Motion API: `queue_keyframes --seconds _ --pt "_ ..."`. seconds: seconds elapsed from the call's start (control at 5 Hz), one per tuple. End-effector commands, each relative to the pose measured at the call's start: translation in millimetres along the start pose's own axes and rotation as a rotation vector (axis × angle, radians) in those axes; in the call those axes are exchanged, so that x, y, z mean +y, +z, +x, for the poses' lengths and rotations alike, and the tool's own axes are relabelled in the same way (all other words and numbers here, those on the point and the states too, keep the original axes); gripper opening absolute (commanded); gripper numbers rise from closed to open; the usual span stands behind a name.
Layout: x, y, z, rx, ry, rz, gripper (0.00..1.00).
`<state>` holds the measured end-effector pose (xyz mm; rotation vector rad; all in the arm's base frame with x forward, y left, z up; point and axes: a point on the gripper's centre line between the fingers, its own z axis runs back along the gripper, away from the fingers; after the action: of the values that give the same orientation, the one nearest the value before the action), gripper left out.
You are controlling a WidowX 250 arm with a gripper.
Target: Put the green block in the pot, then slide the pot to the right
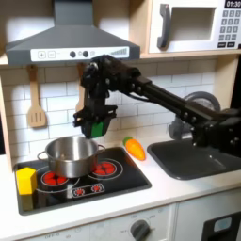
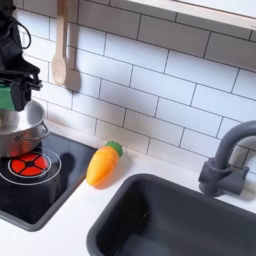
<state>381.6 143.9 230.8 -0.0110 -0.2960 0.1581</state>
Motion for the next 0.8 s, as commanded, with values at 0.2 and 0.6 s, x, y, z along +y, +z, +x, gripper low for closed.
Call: queue_keyframes --seconds 0.2,0.6 --pt "10.5 -10.6 19.6 -0.019 0.014 0.036 0.00" --pt "17.0 -16.3 27.3 -0.017 -0.007 0.043 0.00"
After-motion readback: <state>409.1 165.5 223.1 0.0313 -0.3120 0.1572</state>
